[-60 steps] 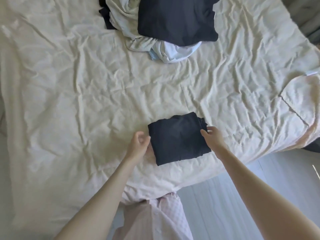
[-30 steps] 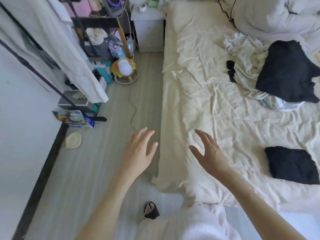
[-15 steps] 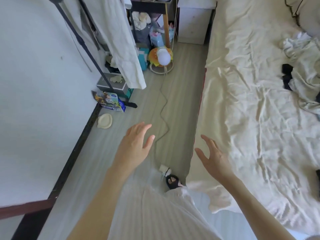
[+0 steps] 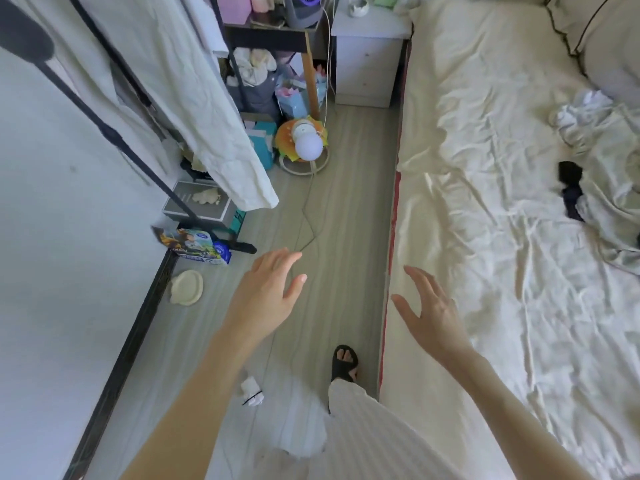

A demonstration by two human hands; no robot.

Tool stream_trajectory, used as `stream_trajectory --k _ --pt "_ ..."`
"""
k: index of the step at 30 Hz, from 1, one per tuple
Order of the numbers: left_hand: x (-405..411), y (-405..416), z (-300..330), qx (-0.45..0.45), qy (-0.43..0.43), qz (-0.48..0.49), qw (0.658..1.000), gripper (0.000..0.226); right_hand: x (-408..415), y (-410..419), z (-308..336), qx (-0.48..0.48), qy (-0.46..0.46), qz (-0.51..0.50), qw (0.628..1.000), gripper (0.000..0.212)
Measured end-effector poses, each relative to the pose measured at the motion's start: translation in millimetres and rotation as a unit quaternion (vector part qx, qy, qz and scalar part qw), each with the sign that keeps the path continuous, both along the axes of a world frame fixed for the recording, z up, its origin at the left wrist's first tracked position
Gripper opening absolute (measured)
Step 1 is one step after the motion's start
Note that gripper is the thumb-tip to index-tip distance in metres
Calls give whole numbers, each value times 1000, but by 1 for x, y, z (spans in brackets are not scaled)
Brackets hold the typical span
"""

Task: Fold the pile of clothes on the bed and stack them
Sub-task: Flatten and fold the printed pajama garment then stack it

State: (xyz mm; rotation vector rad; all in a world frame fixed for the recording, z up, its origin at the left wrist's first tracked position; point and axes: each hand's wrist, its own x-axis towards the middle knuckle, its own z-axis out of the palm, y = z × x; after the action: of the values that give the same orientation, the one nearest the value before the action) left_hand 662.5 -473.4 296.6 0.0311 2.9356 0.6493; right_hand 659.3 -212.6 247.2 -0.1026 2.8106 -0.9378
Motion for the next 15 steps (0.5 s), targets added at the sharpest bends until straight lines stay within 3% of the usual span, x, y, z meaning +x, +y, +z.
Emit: stream_trajectory --k 5,15 --pt "-93 10 9 -10 10 -41 999 43 -91 9 27 32 55 -18 998 55" --pt "-291 44 2 29 15 -140 990 45 -248 34 40 80 42 -98 991 57"
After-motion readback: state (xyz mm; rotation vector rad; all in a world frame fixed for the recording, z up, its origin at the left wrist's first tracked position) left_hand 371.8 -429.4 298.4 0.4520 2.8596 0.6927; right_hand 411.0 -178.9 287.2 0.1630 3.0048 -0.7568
